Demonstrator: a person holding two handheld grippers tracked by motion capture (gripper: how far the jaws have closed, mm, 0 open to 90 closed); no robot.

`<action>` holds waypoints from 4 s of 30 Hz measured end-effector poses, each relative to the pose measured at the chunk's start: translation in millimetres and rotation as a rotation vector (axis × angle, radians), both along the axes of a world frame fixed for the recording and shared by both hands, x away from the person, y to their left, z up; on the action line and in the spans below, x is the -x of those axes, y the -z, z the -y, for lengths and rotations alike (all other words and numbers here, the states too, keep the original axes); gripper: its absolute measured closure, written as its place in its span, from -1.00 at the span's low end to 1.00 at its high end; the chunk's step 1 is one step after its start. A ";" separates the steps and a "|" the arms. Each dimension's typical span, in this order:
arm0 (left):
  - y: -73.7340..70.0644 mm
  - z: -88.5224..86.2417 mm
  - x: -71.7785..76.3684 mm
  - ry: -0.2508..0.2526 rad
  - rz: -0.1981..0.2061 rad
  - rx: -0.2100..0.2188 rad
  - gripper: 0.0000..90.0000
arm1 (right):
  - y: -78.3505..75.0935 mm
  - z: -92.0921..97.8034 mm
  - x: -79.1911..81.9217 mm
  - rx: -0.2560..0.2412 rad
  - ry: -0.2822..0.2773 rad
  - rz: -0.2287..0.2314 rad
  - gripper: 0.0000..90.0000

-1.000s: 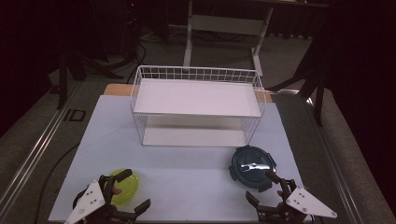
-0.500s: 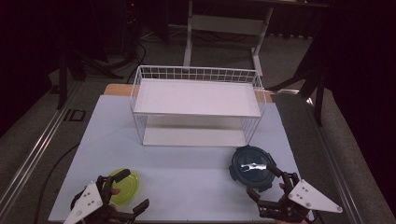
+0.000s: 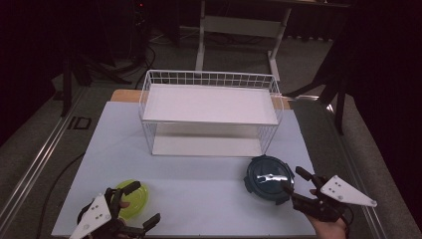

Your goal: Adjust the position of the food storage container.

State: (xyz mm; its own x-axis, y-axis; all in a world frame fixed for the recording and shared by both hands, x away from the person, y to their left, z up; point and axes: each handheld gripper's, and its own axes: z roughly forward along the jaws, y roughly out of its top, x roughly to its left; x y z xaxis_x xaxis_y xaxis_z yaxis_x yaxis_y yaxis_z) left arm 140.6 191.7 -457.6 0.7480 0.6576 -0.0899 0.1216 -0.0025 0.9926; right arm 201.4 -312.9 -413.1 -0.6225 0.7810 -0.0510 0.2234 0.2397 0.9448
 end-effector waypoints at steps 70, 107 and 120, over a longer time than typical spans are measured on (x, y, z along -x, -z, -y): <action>2.5 5.3 0.5 0.027 -0.008 -0.005 -1.00 | 80.8 34.3 -87.7 0.140 0.060 -0.287 1.00; 4.5 9.0 0.3 0.045 -0.016 -0.012 -1.00 | 84.9 -20.2 -82.2 0.102 -0.104 -0.335 1.00; 5.2 10.3 0.4 0.049 -0.019 -0.021 -1.00 | 86.1 -50.8 -80.1 0.132 -0.179 -0.333 1.00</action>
